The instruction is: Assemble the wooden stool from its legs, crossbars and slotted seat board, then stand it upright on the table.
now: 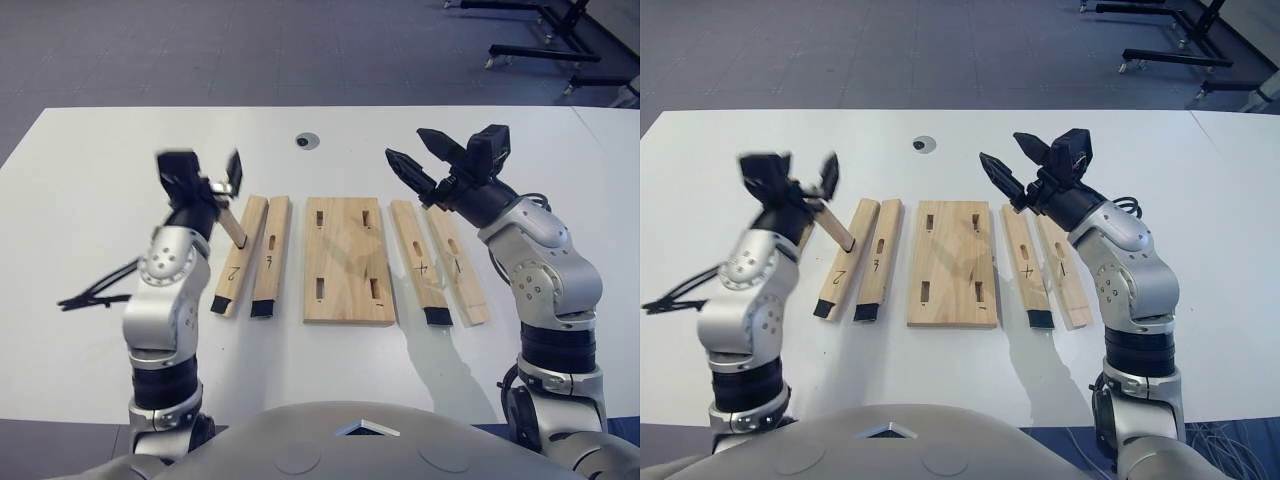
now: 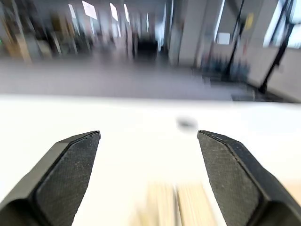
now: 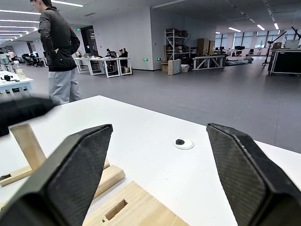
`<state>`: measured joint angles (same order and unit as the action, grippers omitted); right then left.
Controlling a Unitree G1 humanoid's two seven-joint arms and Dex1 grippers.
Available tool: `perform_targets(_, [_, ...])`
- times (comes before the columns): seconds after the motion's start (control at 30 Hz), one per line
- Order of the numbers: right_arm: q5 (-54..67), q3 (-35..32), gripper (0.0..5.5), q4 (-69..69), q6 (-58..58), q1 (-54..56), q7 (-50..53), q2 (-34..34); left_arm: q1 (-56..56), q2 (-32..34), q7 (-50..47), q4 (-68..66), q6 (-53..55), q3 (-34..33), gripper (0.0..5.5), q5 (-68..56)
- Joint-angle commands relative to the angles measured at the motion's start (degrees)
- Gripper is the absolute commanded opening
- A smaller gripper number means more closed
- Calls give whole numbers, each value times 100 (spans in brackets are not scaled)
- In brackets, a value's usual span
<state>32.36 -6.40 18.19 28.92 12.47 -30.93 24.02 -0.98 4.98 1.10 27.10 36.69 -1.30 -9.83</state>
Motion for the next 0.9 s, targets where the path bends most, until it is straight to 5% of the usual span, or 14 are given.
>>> perform_targets(0.03, [195,-23,368,144,227,183,34,-22,426,30,171,-568,-99,378,379,156])
perform_targets(0.53, [316,-42,368,345,258,114,241,-134,-318,62,203,1305,-611,180,379,106])
perform_targets(0.9, [194,73,368,74,172,353,48,-95,-1623,685,316,-5,-104,-734,379,-39])
